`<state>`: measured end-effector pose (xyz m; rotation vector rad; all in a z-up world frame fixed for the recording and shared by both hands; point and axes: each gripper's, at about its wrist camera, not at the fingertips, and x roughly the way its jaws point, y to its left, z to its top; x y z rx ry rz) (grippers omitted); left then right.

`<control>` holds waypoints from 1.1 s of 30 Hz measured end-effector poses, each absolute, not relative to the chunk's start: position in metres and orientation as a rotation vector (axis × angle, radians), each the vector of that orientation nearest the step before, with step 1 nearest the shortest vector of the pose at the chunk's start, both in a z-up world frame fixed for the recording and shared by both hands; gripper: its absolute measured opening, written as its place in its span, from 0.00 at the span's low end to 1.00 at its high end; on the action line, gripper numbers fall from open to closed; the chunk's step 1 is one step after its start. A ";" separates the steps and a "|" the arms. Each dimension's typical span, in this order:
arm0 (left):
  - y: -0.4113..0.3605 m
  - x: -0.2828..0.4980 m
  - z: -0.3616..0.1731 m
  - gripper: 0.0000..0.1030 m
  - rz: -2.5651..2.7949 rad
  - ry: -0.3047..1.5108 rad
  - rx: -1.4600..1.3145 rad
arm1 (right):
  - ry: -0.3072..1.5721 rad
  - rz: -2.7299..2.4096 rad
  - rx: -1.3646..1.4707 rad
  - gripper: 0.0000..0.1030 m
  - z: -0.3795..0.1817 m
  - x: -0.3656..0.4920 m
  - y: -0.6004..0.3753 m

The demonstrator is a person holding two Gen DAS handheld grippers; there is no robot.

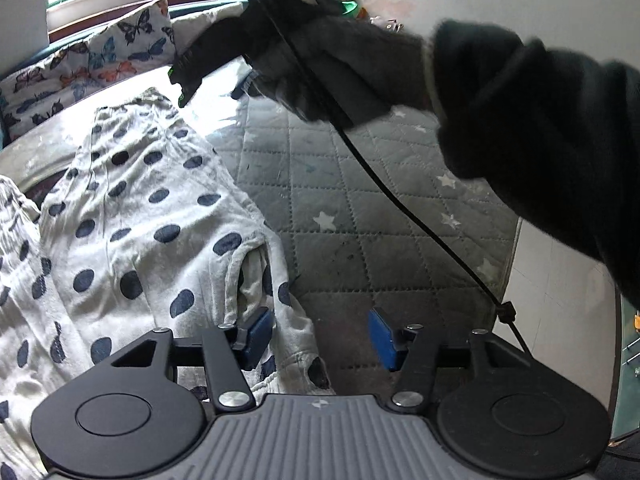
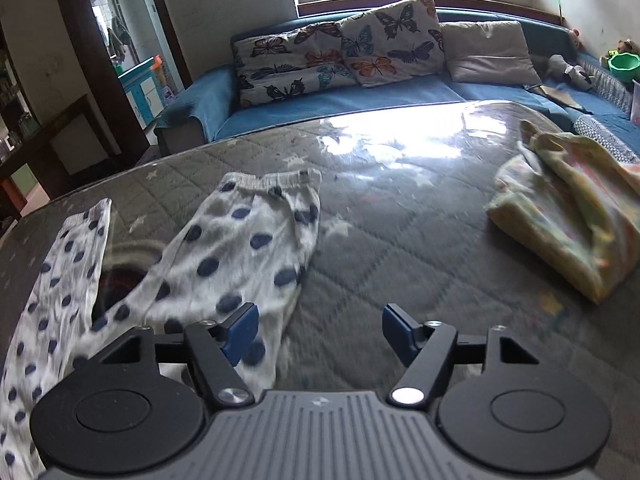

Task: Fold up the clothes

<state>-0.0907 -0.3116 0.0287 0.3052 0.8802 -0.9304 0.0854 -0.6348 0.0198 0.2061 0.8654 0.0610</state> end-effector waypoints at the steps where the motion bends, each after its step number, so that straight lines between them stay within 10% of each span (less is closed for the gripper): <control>1: -0.312 -0.090 0.027 0.51 -0.929 0.885 0.306 | 0.869 0.067 0.222 0.60 0.019 0.095 -0.635; 24: -0.294 -0.067 0.019 0.16 -0.944 0.927 0.195 | 0.912 0.013 0.227 0.37 -0.005 0.204 -0.619; 29: -0.289 -0.065 0.021 0.13 -0.949 0.924 0.174 | 0.917 0.009 0.211 0.07 -0.006 0.209 -0.615; 33: -0.283 -0.066 0.026 0.10 -0.957 0.910 0.157 | 0.919 -0.001 0.243 0.04 -0.001 0.208 -0.615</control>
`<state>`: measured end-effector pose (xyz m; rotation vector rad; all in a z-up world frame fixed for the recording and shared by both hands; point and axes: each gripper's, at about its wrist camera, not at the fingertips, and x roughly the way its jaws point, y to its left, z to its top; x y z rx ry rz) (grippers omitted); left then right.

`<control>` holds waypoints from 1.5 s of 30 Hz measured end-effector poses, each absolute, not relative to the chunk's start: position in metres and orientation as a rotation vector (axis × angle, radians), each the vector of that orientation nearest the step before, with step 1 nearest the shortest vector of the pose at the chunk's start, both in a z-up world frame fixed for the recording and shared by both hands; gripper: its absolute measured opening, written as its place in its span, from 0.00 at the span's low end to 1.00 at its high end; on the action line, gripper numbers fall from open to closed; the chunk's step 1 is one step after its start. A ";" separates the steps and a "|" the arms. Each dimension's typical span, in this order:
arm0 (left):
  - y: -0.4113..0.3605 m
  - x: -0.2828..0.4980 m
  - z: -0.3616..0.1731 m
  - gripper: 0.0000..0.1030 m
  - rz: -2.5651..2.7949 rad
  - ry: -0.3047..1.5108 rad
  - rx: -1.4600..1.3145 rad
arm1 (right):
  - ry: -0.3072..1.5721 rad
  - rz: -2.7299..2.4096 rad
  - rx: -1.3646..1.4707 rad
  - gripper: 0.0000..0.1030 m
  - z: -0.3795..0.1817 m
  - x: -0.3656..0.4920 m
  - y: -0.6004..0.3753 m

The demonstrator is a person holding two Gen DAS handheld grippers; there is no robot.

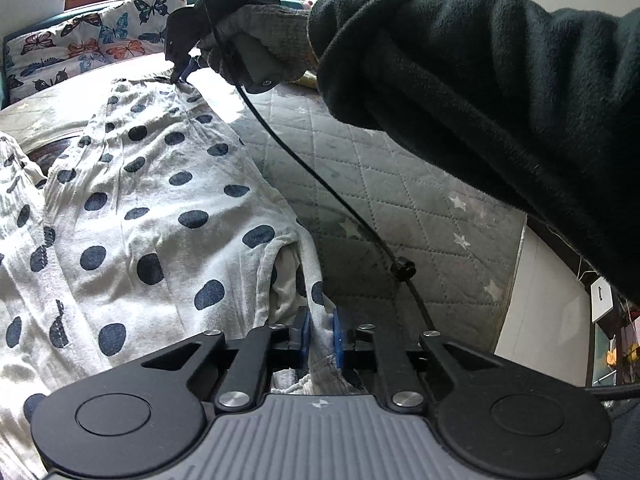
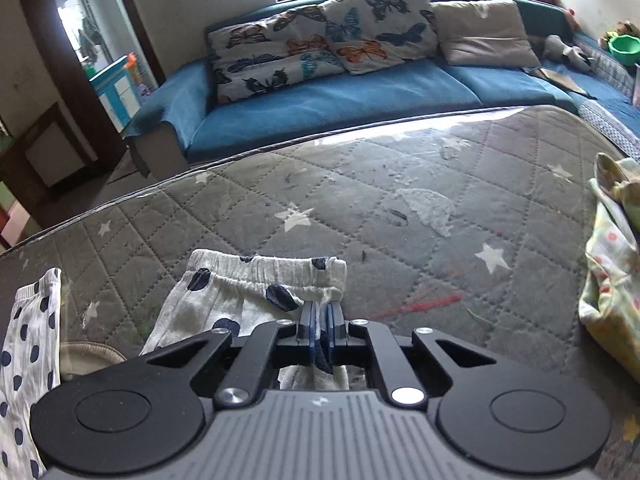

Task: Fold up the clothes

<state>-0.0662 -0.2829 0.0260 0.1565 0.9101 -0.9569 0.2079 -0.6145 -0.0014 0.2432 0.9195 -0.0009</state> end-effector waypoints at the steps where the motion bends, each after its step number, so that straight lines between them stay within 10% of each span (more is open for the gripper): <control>1: -0.280 -0.067 0.028 0.10 -0.960 0.907 0.147 | 0.917 -0.003 0.247 0.04 0.001 0.207 -0.614; 30: -0.127 -0.073 0.052 0.11 -0.853 0.841 -0.285 | 0.797 0.173 0.213 0.03 0.113 0.218 -0.460; 45: -0.194 -0.074 0.036 0.37 -0.937 0.925 -0.178 | 0.780 0.196 0.081 0.03 0.149 0.198 -0.481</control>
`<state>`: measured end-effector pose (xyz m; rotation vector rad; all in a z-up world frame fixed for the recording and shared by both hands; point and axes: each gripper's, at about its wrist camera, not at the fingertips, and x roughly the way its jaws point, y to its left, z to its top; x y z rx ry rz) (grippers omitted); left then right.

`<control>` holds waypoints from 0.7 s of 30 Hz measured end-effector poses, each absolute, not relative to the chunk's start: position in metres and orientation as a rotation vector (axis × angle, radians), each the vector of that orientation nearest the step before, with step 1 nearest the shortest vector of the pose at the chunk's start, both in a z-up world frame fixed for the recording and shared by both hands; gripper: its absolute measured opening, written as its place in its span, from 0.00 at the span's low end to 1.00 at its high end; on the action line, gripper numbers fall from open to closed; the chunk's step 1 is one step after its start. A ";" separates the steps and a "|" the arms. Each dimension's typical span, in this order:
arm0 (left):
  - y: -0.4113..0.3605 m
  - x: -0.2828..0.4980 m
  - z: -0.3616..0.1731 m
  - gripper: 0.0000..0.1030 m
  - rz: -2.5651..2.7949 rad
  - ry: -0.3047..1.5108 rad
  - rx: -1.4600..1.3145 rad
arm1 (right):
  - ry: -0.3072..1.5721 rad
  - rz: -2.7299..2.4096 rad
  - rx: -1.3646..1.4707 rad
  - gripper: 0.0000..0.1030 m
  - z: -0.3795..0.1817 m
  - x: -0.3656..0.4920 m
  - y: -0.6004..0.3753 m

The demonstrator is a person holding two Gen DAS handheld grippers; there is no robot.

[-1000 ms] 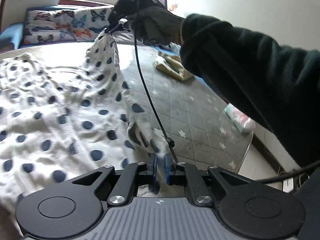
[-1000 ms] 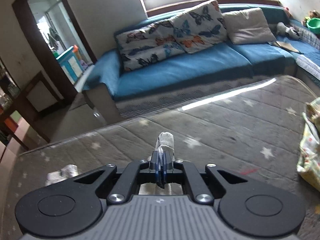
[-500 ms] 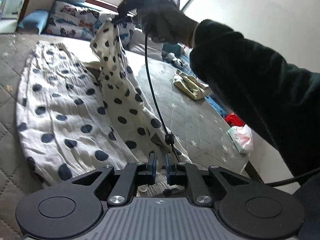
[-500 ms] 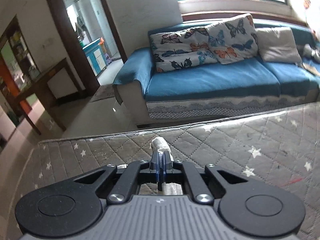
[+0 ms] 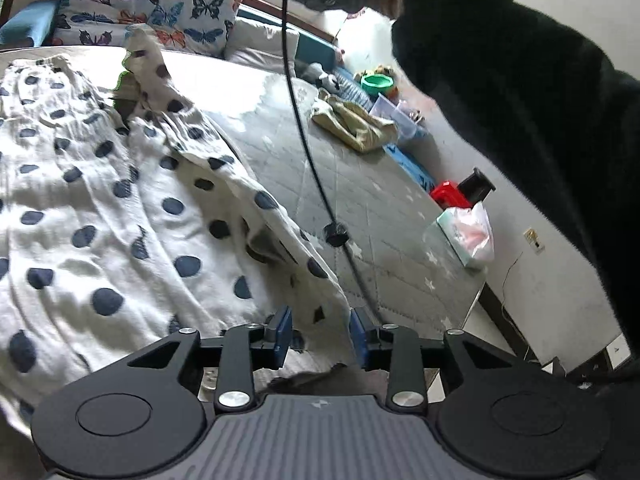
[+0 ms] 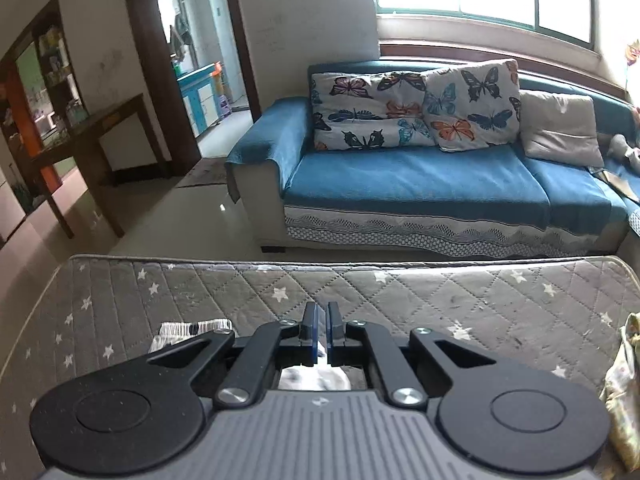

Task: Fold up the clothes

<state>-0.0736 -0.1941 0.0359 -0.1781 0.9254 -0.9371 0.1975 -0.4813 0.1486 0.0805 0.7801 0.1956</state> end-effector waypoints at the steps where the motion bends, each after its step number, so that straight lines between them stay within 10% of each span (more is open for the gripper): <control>1: -0.198 -0.075 0.036 0.37 -0.933 0.929 -0.167 | 0.779 0.194 0.081 0.03 0.149 0.196 -0.485; 16: -0.261 -0.064 0.033 0.66 -0.793 0.943 -0.104 | 0.853 0.232 -0.046 0.28 0.121 0.158 -0.519; 19: -0.270 -0.064 0.028 0.57 -0.755 0.934 -0.051 | 0.884 0.250 -0.049 0.28 0.105 0.156 -0.515; 21: -0.273 -0.064 0.025 0.27 -0.752 0.937 -0.031 | 0.901 0.262 -0.054 0.28 0.096 0.155 -0.511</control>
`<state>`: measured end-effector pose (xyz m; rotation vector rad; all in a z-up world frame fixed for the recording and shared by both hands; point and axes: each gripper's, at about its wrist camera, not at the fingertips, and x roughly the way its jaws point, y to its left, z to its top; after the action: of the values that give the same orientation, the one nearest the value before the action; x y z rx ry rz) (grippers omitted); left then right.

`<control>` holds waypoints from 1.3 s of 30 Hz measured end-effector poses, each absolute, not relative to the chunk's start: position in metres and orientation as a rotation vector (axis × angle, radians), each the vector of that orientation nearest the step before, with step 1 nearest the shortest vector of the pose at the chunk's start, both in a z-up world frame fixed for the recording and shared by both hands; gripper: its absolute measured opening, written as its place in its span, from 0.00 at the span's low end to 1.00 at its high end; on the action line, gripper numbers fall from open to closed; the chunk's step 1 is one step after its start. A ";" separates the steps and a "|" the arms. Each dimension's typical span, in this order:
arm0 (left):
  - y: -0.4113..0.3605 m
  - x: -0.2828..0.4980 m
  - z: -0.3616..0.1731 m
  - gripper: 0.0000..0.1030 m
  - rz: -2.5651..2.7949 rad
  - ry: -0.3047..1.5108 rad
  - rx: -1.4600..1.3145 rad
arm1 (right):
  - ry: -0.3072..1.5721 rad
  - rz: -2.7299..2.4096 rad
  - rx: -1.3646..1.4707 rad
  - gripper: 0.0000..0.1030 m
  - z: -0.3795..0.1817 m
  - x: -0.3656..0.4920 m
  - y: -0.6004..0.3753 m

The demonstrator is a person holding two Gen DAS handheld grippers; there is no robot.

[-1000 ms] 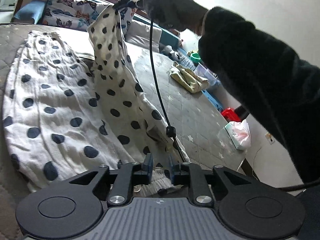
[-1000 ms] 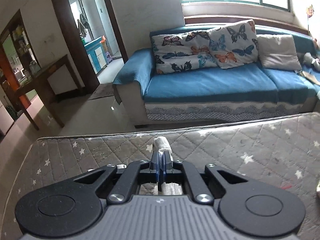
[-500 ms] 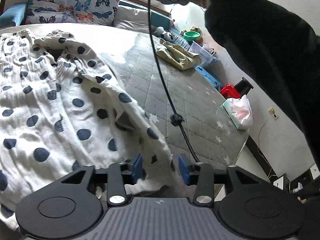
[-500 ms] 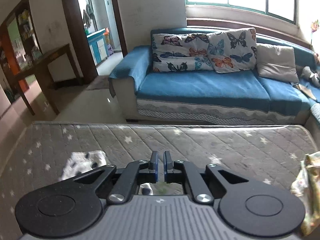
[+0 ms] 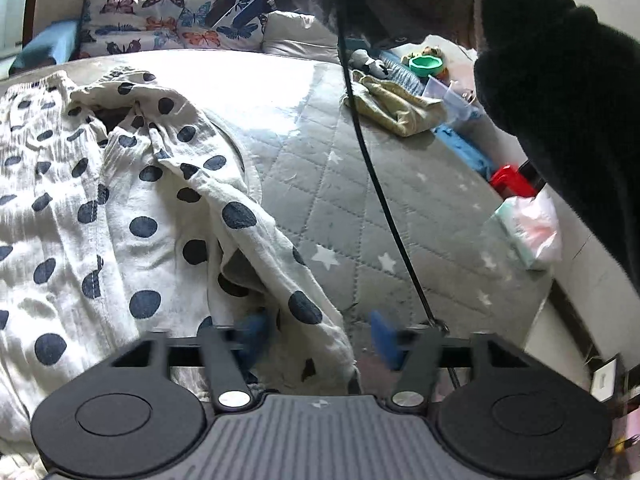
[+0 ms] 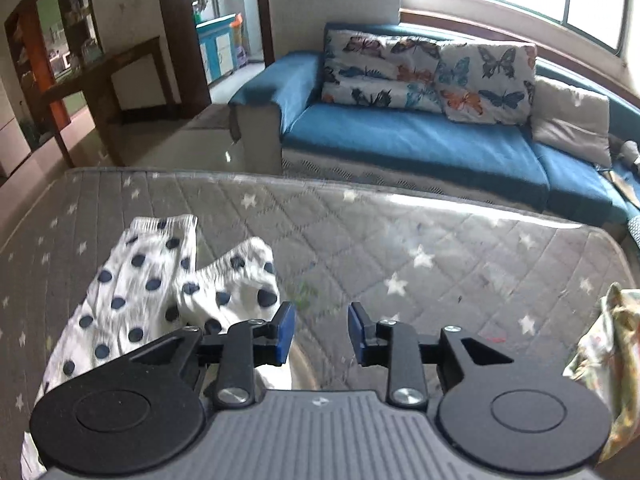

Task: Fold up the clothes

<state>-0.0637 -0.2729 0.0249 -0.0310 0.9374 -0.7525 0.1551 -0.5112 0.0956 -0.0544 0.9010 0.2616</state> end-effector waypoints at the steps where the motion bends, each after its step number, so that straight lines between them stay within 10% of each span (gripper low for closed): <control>1: -0.273 -0.063 0.023 0.22 -0.755 0.942 -0.030 | 0.906 0.267 -0.059 0.28 0.093 0.155 -0.509; 26: -0.245 -0.056 0.022 0.10 -0.843 0.931 -0.132 | 0.937 0.472 -0.432 0.30 0.016 0.175 -0.345; 39: -0.217 -0.061 0.030 0.09 -0.843 0.879 -0.178 | 0.922 0.388 -0.177 0.03 0.043 0.193 -0.383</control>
<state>-0.0607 -0.2175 0.0300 -0.1777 0.8790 -0.8433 0.1926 -0.3830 0.0429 -0.1768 0.9218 0.3884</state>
